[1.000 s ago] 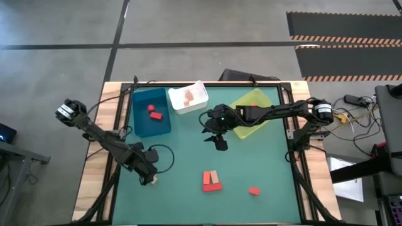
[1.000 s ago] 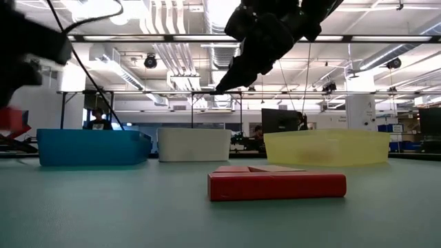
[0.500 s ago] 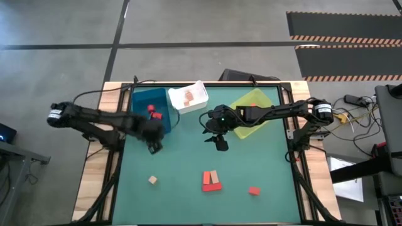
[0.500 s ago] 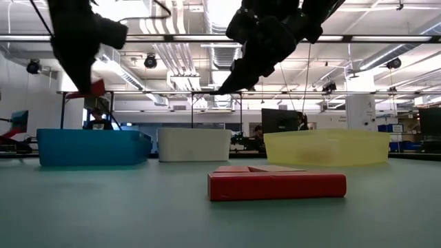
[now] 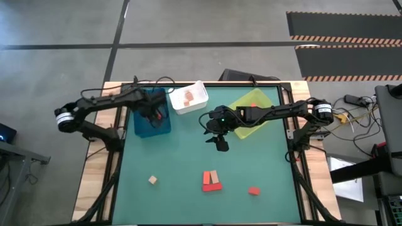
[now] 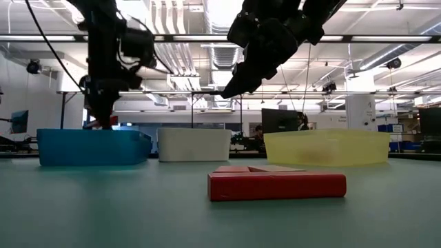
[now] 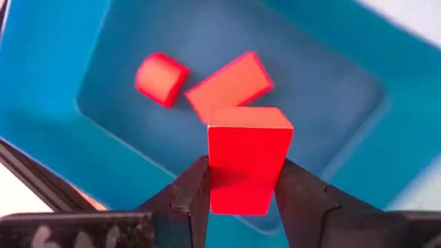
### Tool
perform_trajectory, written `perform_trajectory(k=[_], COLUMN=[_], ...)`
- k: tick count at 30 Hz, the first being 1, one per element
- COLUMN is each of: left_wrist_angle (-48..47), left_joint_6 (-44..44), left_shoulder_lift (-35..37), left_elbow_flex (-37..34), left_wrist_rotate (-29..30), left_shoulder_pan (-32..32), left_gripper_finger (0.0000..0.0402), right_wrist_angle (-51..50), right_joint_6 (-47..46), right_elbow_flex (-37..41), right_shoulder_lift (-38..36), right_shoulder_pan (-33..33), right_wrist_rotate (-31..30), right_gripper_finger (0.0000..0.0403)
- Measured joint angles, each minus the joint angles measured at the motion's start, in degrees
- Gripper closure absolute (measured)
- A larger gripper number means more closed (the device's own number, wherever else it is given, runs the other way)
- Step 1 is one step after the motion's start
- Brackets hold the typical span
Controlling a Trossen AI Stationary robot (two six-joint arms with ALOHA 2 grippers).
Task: Sort & place blocks by color
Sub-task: Put the red block into the blue bin, then put the orange block into the yellow bin
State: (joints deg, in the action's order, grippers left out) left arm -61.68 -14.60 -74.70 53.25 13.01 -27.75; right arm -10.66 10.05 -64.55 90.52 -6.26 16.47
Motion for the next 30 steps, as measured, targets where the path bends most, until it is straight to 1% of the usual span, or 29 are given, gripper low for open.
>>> perform_trajectory(k=[4, 7, 10, 13, 18, 23, 30], left_wrist_angle=[0.6, 0.7, 0.8, 0.8, 0.8, 1.2, 1.3], left_joint_6=[2.8, 4.5, 5.0, 5.3, 6.0, 6.5, 6.0], left_shoulder_lift=[-4.5, -7.9, -11.2, -13.9, -16.5, -16.3, -10.9], left_elbow_flex=[0.0, -0.1, -0.1, -0.1, -0.1, -0.1, 0.4], left_wrist_rotate=[2.2, 3.6, 5.9, 6.6, 7.3, 9.0, 9.6], left_shoulder_pan=[-4.7, -6.5, -7.2, -7.2, -7.1, -7.1, -6.3], left_gripper_finger=[0.0287, 0.0284, 0.0261, 0.0240, 0.0232, 0.0230, 0.0229], right_wrist_angle=[0.1, 0.0, 0.0, 0.0, 0.0, 0.0, -1.0], right_joint_6=[-0.1, -0.5, -0.7, -1.4, -1.5, -2.7, -5.0], right_elbow_flex=[0.2, 0.3, 0.5, 0.7, 0.8, 0.9, 0.9], right_shoulder_lift=[0.0, 0.0, 0.0, 0.0, 0.0, 0.0, -0.4], right_shoulder_pan=[0.0, 0.0, 0.0, 0.0, 0.0, 0.0, 0.1], right_wrist_rotate=[0.0, 0.0, 0.0, 0.0, 0.0, 0.0, 0.0], right_gripper_finger=[0.0220, 0.0220, 0.0220, 0.0220, 0.0220, 0.0220, 0.0220])
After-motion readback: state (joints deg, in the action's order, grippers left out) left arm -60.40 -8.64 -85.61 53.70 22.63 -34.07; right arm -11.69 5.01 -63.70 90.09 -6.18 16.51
